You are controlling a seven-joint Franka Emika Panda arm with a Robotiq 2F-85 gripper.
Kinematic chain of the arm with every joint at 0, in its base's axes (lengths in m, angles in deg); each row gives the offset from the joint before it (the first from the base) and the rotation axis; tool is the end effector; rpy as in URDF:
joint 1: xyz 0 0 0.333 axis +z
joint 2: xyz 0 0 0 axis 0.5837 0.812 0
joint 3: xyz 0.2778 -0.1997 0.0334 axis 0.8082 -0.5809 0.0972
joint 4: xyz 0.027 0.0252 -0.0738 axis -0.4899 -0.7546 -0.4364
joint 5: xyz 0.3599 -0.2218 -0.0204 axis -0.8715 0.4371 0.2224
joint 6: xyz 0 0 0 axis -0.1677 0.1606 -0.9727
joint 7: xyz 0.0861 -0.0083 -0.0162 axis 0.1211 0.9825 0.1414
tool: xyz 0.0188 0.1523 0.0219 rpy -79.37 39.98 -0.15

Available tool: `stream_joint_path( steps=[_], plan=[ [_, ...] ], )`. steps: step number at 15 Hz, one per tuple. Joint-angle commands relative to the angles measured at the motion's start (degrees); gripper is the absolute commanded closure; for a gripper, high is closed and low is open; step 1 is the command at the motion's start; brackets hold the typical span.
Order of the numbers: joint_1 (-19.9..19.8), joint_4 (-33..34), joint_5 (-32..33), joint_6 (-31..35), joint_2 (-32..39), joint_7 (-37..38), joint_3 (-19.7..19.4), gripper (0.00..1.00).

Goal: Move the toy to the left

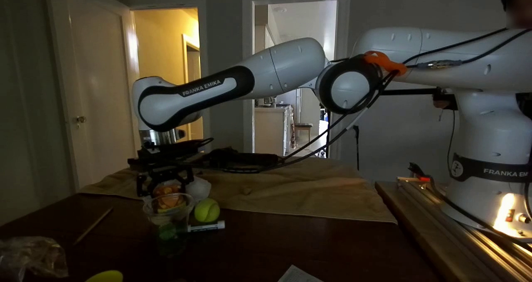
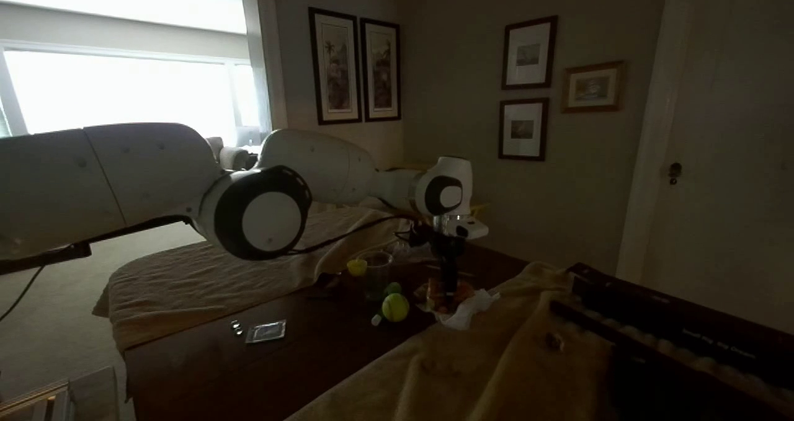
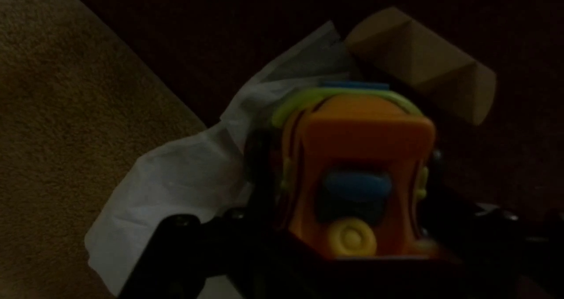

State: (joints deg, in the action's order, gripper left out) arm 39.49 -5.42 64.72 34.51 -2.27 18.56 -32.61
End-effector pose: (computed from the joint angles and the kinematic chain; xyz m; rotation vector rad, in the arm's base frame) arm 0.8482 0.0206 0.0882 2.7992 -1.1993 -0.0567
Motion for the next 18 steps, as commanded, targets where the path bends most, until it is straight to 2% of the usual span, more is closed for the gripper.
stream_joint_path(
  steps=[1,6,18],
  plan=[
    [-0.1,-0.2,1.0,1.2,0.6,2.3,0.5,0.46],
    [-0.1,0.0,1.0,0.9,-0.2,3.1,0.6,0.51],
    [0.1,0.3,4.2,2.9,-5.4,3.3,-2.8,0.51]
  ],
)
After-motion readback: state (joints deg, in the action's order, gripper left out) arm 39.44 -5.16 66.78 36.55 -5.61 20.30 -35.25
